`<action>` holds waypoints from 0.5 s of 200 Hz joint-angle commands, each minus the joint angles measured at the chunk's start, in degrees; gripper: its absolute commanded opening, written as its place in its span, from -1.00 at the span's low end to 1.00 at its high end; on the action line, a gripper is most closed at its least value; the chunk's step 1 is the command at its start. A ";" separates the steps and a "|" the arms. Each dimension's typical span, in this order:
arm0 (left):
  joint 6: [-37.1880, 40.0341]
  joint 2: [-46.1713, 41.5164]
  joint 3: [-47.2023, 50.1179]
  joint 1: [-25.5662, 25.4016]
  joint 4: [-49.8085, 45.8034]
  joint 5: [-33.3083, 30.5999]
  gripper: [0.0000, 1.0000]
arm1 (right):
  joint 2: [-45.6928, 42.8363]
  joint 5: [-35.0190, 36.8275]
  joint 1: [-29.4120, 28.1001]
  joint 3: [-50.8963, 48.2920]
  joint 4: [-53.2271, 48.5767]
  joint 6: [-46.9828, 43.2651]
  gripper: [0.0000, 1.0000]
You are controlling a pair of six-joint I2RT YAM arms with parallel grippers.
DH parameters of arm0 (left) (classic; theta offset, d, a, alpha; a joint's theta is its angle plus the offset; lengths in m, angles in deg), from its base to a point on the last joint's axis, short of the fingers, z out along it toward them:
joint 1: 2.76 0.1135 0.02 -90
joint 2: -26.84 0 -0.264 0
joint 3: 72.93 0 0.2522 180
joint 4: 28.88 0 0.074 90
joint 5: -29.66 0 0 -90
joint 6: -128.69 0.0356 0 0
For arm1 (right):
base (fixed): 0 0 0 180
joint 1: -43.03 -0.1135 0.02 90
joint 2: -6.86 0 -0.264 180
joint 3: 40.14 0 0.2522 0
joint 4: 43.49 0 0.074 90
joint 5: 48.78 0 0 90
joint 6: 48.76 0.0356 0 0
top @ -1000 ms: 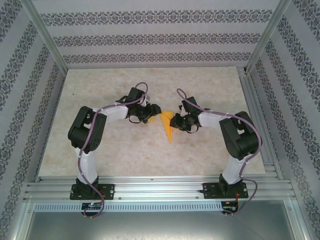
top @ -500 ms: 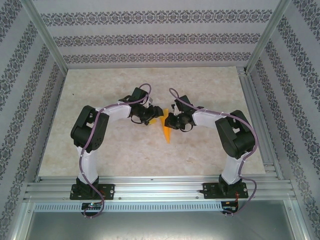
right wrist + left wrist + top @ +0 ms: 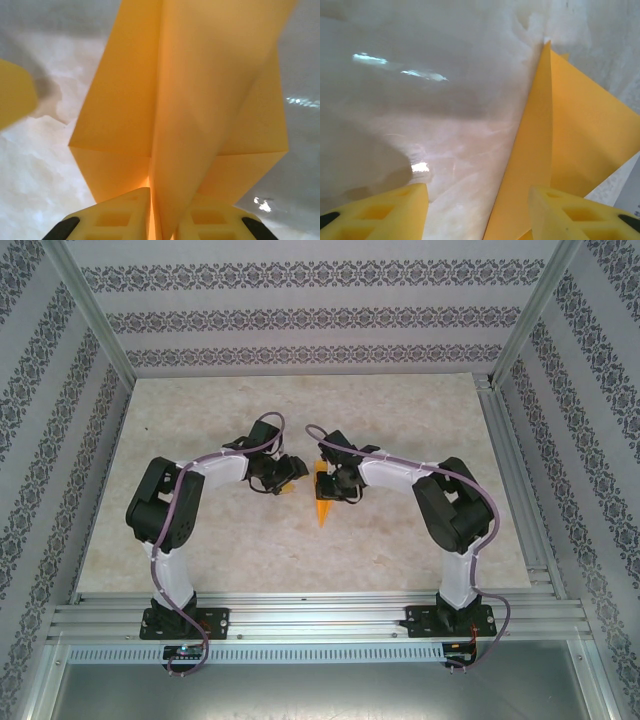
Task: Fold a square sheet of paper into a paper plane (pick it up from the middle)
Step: Move a paper plane to the center of the table.
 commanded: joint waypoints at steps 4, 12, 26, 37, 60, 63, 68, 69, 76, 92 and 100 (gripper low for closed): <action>-1.67 -1.19 1.11 0.69 2.31 1.01 -0.01 | 1.30 3.43 -1.28 2.52 -2.63 -1.01 -0.63; -1.70 -0.74 1.02 0.74 3.25 2.21 -0.04 | 1.60 3.95 -1.68 3.04 -2.91 -0.99 -0.65; -1.56 -0.31 0.78 0.75 3.44 3.07 -0.05 | 2.25 4.53 -1.97 4.08 -3.90 -1.02 -0.72; -1.52 -0.31 0.90 0.74 3.02 2.65 -0.05 | 3.35 5.88 -2.39 5.21 -5.25 -1.38 -0.73; -1.81 -0.95 1.68 1.07 2.25 1.19 -0.06 | 5.72 7.90 -3.19 7.72 -8.24 -2.09 -0.69; -1.99 -1.03 1.89 1.20 2.14 0.93 -0.06 | 6.02 8.08 -3.43 8.09 -8.55 -2.17 -0.69; -2.17 -1.41 2.27 1.46 1.94 0.39 -0.06 | 6.49 8.49 -3.72 8.74 -9.14 -2.31 -0.68; -2.24 -1.49 2.30 1.54 1.92 0.19 -0.07 | 6.58 8.63 -3.78 8.87 -9.25 -2.30 -0.68; -2.60 -2.03 2.95 2.07 1.50 -0.73 -0.07 | 7.30 9.41 -4.23 9.95 -10.46 -2.37 -0.68; -3.49 -3.61 5.02 3.90 1.26 -2.21 -0.07 | 9.06 11.86 -5.42 12.37 -13.55 -2.55 -0.62; -4.14 -4.50 6.33 4.94 1.96 -2.39 -0.07 | 9.95 13.21 -6.07 13.39 -14.89 -2.72 -0.59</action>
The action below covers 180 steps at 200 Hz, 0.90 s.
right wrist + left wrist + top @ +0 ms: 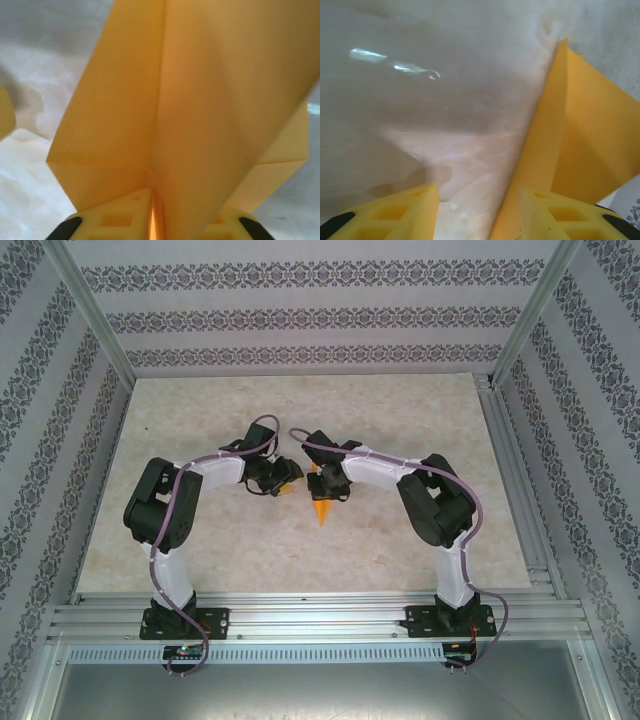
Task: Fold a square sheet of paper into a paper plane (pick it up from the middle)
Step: Move a paper plane to the center of the table.
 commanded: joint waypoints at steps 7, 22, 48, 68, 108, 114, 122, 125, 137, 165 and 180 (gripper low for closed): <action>-2.86 -4.72 4.52 4.30 1.02 -3.04 -0.07 | 4.38 7.00 -2.85 4.62 -7.49 -1.37 -0.57; -3.28 -6.27 6.38 5.88 1.40 -3.69 -0.07 | 5.91 9.70 -4.12 6.91 -10.45 -1.47 -0.51; -4.38 -8.38 9.08 8.01 2.38 -4.58 -0.07 | 9.14 11.98 -6.27 10.84 -14.21 -1.58 -0.51; -4.78 -9.66 10.56 9.36 2.76 -4.98 -0.07 | 11.47 14.64 -7.79 12.89 -16.62 -0.84 -0.50; -4.43 -12.00 12.20 10.74 3.03 -5.17 -0.08 | 11.12 14.43 -8.14 9.58 -13.13 1.14 -0.52; -4.20 -12.09 12.13 10.73 2.93 -5.06 -0.08 | 10.33 14.47 -7.96 9.16 -12.44 1.21 -0.58; -3.98 -12.23 12.00 10.78 2.84 -4.70 -0.08 | 9.38 15.17 -7.74 9.16 -12.37 1.19 -0.71; -3.85 -12.29 11.92 10.76 2.79 -4.64 -0.08 | 8.69 15.85 -7.60 9.26 -12.38 1.03 -0.76; -3.46 -12.43 11.76 10.77 2.52 -4.32 -0.08 | 6.70 17.53 -6.79 10.00 -12.95 0.03 -0.83; -2.44 -12.95 11.01 10.78 1.47 -4.15 -0.07 | 4.23 21.52 -3.57 14.01 -16.84 -3.84 -1.00; -1.78 -13.44 10.40 10.73 0.25 -4.60 -0.08 | 4.10 21.80 -1.92 16.63 -18.43 -5.52 -1.00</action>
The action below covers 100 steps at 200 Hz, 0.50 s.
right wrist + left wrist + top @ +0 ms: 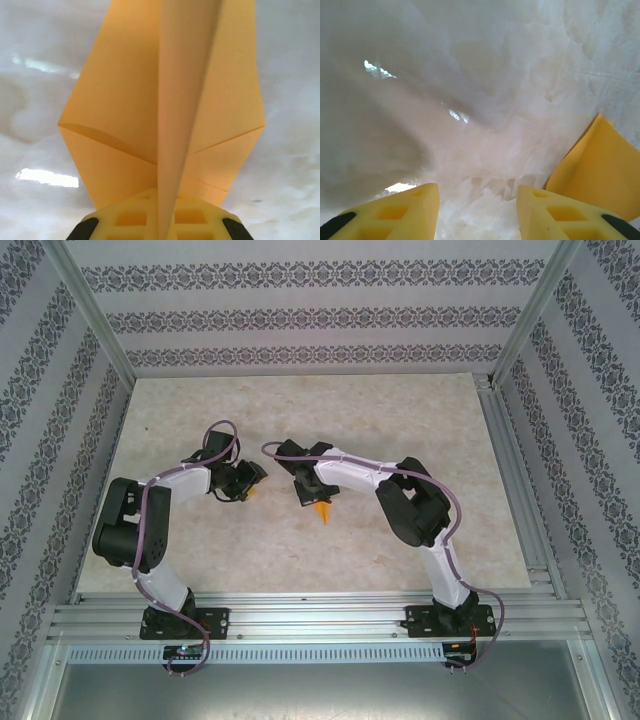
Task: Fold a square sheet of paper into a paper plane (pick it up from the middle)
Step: Move a paper plane to the center of the table.
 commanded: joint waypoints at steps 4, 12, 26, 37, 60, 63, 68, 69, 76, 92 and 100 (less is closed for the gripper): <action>1.91 -2.25 -1.64 0.52 -1.40 -0.55 -0.08 | -2.48 3.86 3.99 5.31 -4.90 -4.16 -1.00; 2.52 -2.99 -1.89 0.60 -2.58 -1.87 -0.08 | -2.13 3.03 4.21 6.70 -4.95 -4.53 -1.00; 3.53 -4.58 -2.49 0.86 -5.03 -4.67 -0.08 | -0.50 1.86 3.48 10.77 -5.90 -4.31 -1.00; 4.03 -6.05 -2.30 1.62 -6.38 -6.72 -0.08 | 1.70 1.35 2.17 14.90 -7.39 -3.51 -1.00; 4.58 -9.56 -1.20 4.16 -8.80 -9.86 -0.07 | 6.51 0.78 -0.02 20.66 -9.19 -0.84 -0.97; 4.66 -9.94 -1.09 4.59 -9.02 -9.92 -0.07 | 6.98 0.85 -0.26 21.16 -9.38 -0.34 -0.97; 4.86 -10.64 -0.89 5.16 -9.30 -10.02 -0.06 | 7.53 0.96 -0.68 21.44 -9.50 0.41 -0.97; 4.92 -10.75 -0.87 5.26 -9.33 -10.06 -0.06 | 7.62 1.01 -0.78 21.42 -9.51 0.47 -0.97; 5.29 -11.61 -0.79 5.89 -9.84 -10.15 -0.06 | 8.13 1.47 -1.47 21.28 -9.06 1.19 -0.96; 6.09 -12.84 -0.79 6.85 -11.06 -10.54 -0.05 | 8.54 2.43 -2.77 20.55 -9.26 3.39 -0.95; 6.27 -13.19 -0.78 7.25 -11.34 -10.50 -0.05 | 8.06 2.72 -3.55 19.14 -8.92 4.51 -0.94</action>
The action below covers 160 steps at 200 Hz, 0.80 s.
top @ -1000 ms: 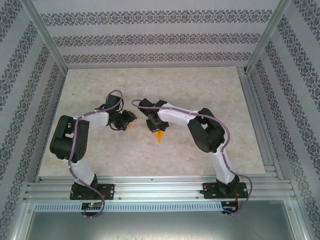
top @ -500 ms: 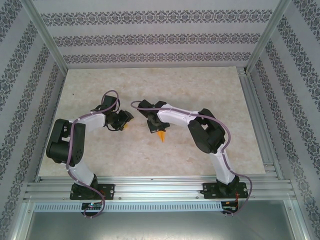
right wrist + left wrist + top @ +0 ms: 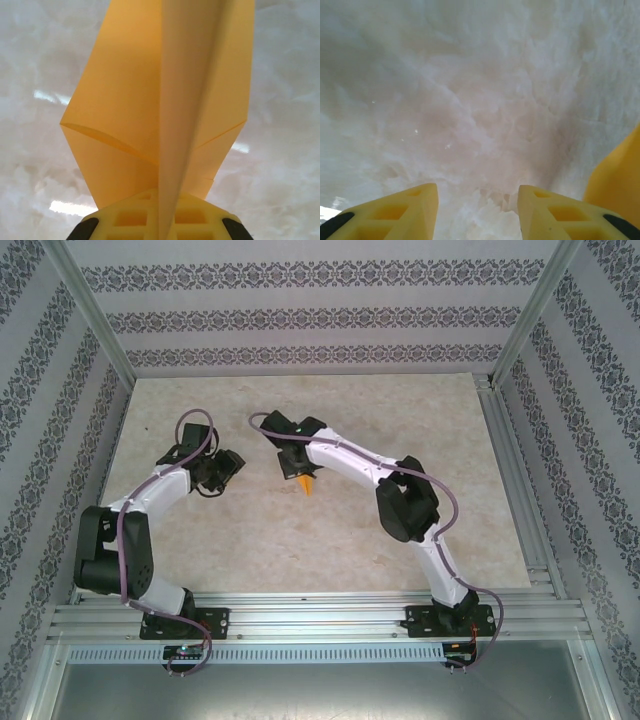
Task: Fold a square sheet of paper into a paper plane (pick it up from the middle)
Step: Move a paper plane to the center of the table.
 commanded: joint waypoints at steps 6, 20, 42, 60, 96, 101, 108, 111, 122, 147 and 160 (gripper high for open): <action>2.63 -2.05 -0.05 1.66 -4.09 -2.24 -0.05 | 0.94 1.52 -2.62 -3.11 -2.06 5.02 -0.93; 2.68 -2.43 0.27 2.04 -4.22 -2.22 -0.05 | -1.50 3.06 -4.39 -6.89 -2.05 6.91 -0.91; 1.88 -2.98 1.65 2.48 -2.87 -2.34 -0.04 | -6.14 3.30 -6.57 -16.31 2.23 10.61 -0.90; 1.77 -2.79 1.96 2.68 -2.39 -1.85 -0.04 | -7.32 2.64 -7.47 -20.40 4.17 12.53 -0.89; 1.89 -2.95 1.93 2.77 -2.30 -1.15 -0.04 | -5.07 1.08 -7.34 -20.28 4.60 12.97 -0.80; 1.99 -3.04 1.88 2.77 -2.47 -1.11 -0.04 | -4.95 1.28 -7.34 -19.95 4.37 12.98 -0.78; 2.11 -3.15 1.77 2.82 -2.53 -1.01 -0.04 | -5.13 1.77 -7.25 -19.58 4.18 12.84 -0.72; 2.10 -3.16 1.76 2.78 -2.53 -0.96 -0.04 | -5.32 1.96 -7.19 -19.37 4.07 12.74 -0.69; 2.26 -3.08 1.72 2.77 -2.43 -0.52 -0.04 | -6.03 2.68 -6.85 -18.38 3.32 12.24 -0.62; 2.83 -2.93 1.38 2.77 -1.97 0.67 -0.02 | -10.14 3.66 -5.95 -17.14 2.82 11.11 -0.45; 3.41 -3.02 1.15 2.72 -1.41 1.61 -0.02 | -13.05 3.41 -5.35 -17.10 2.53 10.48 -0.38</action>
